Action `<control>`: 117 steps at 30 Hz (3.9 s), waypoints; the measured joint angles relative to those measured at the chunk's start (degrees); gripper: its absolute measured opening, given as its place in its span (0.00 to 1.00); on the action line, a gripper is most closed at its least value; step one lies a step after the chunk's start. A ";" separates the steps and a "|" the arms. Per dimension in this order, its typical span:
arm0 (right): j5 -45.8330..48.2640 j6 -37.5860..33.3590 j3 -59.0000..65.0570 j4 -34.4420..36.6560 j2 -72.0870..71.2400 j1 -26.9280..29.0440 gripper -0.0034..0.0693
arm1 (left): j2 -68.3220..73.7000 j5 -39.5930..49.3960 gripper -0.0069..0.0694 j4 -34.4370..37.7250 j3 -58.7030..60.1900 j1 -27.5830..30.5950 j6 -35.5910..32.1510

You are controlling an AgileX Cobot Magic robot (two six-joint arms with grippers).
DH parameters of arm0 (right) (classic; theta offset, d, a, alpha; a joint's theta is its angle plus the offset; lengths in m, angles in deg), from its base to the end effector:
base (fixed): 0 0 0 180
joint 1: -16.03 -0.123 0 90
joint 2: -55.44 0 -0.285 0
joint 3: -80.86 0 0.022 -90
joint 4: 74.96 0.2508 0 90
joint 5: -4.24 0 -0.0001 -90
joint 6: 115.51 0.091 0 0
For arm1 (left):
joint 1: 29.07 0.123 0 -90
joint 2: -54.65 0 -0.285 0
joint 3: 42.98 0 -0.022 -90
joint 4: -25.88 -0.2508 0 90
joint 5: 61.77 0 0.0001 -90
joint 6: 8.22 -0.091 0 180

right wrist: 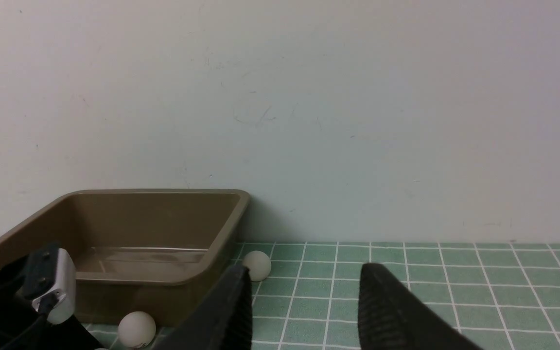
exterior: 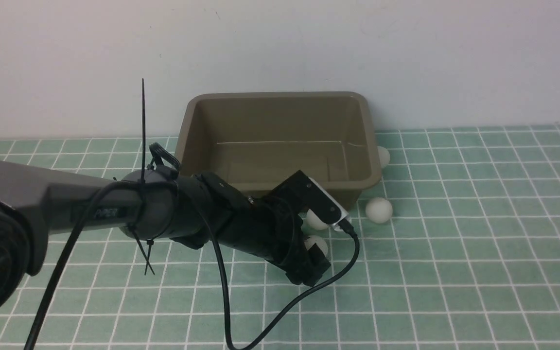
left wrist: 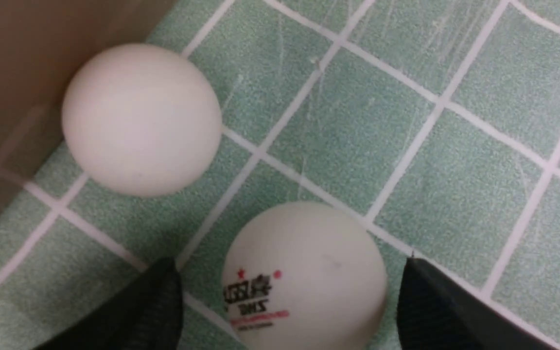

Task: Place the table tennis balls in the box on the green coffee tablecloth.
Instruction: 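Reach for and grasp a ping pong ball on the table beside the basket, then drop the ball into the bin, then reach for and grasp a ping pong ball on the table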

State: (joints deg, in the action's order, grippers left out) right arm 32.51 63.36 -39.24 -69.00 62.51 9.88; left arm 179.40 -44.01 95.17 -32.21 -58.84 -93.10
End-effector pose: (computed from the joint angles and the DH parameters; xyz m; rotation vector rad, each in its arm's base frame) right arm 0.0292 0.0077 0.2682 -0.0668 1.6615 0.1769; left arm 0.3408 -0.2250 0.1249 1.0886 2.2296 -0.4570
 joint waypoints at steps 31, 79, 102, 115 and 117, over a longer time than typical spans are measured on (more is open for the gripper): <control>0.00 0.00 0.00 0.00 0.00 0.00 0.44 | -17.51 1.40 0.54 2.62 0.00 1.05 -8.85; 0.00 0.00 0.00 0.00 0.00 0.00 0.44 | -46.06 -0.08 0.63 29.63 12.32 5.72 -9.30; 1.36 -8.14 -1.30 5.84 4.03 0.00 0.44 | -46.01 16.51 0.63 -69.29 19.65 5.60 78.78; 5.77 -30.20 -17.00 20.39 39.54 0.00 0.44 | -46.01 12.68 0.63 -89.91 19.65 5.60 103.23; 9.31 -31.09 -23.07 22.48 47.47 0.00 0.44 | -46.01 11.92 0.63 -89.91 19.65 5.60 104.01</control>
State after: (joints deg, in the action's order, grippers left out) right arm 41.82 32.26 -62.31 -46.52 109.98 9.88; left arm 133.40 -32.09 5.26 -12.56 -53.24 10.91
